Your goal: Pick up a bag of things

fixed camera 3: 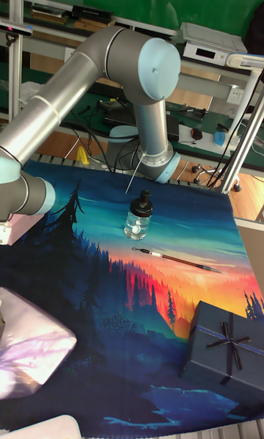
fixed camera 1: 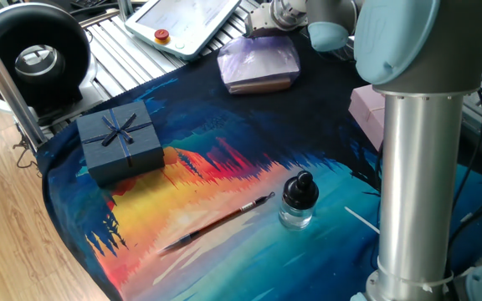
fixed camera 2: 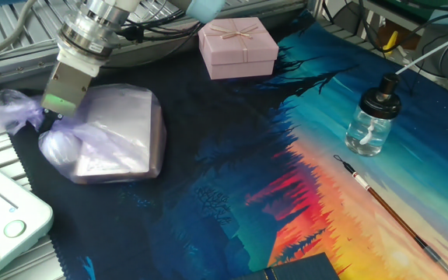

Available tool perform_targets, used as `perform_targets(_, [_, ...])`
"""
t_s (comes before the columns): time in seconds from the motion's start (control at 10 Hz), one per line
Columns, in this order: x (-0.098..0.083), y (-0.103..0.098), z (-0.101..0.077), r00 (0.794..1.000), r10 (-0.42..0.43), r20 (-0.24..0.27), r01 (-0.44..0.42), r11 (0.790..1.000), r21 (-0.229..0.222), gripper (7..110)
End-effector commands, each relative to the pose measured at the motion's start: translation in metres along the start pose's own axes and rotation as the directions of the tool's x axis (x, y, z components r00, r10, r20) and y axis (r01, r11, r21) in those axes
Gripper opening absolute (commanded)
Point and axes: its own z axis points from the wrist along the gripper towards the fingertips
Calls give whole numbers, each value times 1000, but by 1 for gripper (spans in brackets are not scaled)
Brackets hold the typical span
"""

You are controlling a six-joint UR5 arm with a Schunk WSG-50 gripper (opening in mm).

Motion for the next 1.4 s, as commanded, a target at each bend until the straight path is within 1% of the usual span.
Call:
perform_targets(0.0, [-3, -8, -1, 1000, 31, -6, -31, 999, 15, 44])
perform_targets(0.1, [-3, -10, -1, 999, 34, -6, -34, 999, 23, 44])
perform_targets(0.2, [-2, -12, -1, 999, 41, -9, -41, 999, 30, 7])
perform_targets(0.4, [-2, -16, -1, 999, 49, -12, -49, 998, 46, 7])
perform_targets(0.5, [-3, -17, -1, 999, 48, -12, -47, 998, 46, 7])
perform_targets(0.6, [-4, -16, -1, 999, 45, -10, -44, 998, 44, 7])
perform_targets(0.8, [-8, -19, -2, 999, 50, 3, -50, 997, 60, 7])
perform_targets(0.9, [-13, -23, -2, 998, 61, 25, -63, 995, 76, 7])
perform_targets(1.0, [-20, -24, -3, 995, 86, 54, -90, 993, 77, 7])
perform_targets(1.2, [-31, -23, -4, 992, 88, 95, -95, 992, 77, 7])
perform_targets(1.3, [-41, -18, -5, 988, 88, 126, -96, 994, 55, 7])
